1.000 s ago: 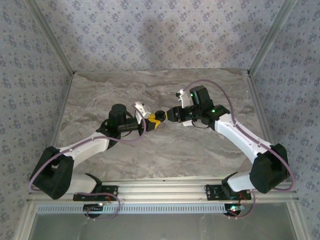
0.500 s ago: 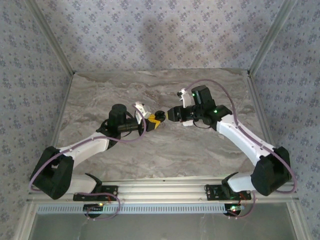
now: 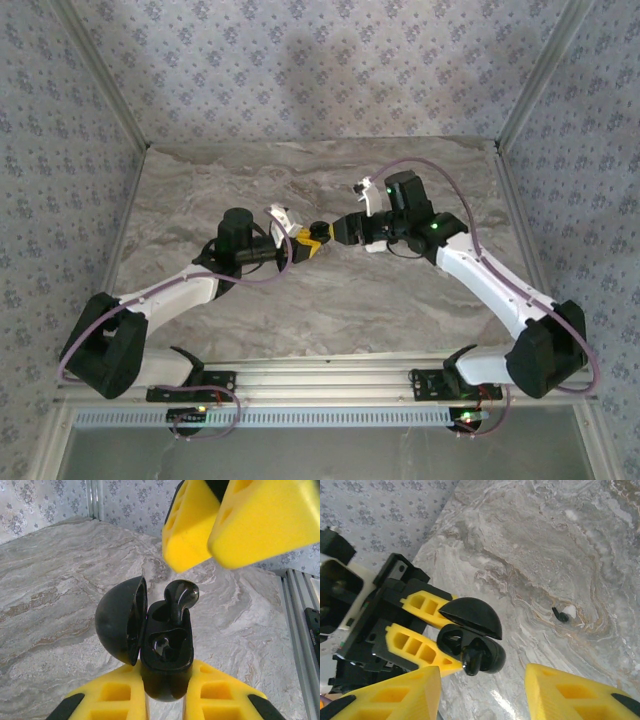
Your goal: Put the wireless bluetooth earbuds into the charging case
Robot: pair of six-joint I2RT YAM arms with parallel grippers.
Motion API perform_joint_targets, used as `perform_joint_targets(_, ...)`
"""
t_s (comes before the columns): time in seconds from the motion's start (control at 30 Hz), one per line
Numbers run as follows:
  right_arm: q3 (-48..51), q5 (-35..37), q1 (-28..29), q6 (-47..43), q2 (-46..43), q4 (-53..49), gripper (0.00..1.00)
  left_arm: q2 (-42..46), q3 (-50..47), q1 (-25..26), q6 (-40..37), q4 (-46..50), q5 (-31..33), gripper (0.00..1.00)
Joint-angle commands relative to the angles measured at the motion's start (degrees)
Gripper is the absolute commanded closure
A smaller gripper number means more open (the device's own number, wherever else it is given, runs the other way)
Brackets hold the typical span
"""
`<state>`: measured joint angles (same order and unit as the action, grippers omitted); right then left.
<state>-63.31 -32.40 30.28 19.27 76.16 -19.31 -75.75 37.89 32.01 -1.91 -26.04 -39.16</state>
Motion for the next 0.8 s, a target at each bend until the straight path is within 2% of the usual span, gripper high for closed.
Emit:
perform_joint_targets(0.0, -0.48, -1.25, 0.52, -1.22, 1.39, -0.72, 0.52, 1.67, 1.66, 0.33, -0.07, -0.73, -0.66, 0.84)
perform_joint_targets(0.4, -0.68, 0.6, 0.39, -1.44, 2.33, -0.68, 0.62, 2.01, 1.66, 0.33, -0.06, -0.62, -0.72, 0.84)
perform_joint_targets(0.77, -1.6, 0.29, 0.13, -0.91, 0.88, -0.81, 0.62, 2.1, 1.4, 0.33, -0.64, 0.01, -0.22, 0.84)
